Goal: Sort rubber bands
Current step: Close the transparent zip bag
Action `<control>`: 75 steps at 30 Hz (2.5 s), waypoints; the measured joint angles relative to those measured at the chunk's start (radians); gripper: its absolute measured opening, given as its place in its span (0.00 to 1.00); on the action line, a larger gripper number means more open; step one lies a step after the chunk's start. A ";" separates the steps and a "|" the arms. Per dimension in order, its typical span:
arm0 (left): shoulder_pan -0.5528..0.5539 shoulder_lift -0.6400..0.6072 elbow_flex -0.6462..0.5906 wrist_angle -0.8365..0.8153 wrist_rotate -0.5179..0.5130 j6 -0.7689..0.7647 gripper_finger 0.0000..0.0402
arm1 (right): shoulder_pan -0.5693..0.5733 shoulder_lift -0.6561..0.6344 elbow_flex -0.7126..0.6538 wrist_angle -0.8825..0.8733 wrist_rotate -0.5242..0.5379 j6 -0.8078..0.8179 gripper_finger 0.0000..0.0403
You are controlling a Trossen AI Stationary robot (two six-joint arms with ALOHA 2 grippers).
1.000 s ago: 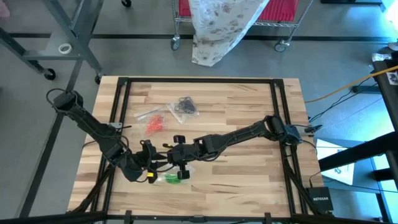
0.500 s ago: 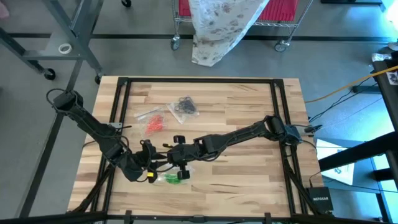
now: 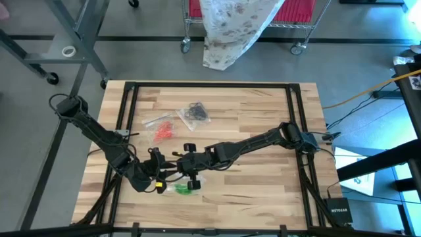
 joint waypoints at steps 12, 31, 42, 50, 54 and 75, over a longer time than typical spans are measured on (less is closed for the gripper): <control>0.000 0.000 0.000 0.001 -0.006 0.020 0.24 | 0.000 0.000 0.000 -0.001 0.000 0.027 0.08; 0.000 0.000 0.000 -0.005 -0.006 0.018 0.24 | -0.047 -0.030 0.001 -0.191 -0.008 -0.005 0.39; -0.024 0.000 0.000 -0.121 -0.006 -0.128 0.24 | -0.163 -0.040 -0.215 0.080 -0.273 0.098 0.39; -0.039 0.000 0.000 -0.142 -0.006 -0.150 0.24 | -0.163 -0.039 -0.382 0.238 -0.421 0.380 0.39; -0.035 0.000 0.000 -0.143 -0.006 -0.135 0.24 | -0.165 -0.037 -0.409 0.219 -0.463 0.395 0.39; -0.005 0.000 0.000 -0.115 -0.006 -0.131 0.24 | -0.107 -0.015 -0.408 0.326 -0.646 0.361 0.22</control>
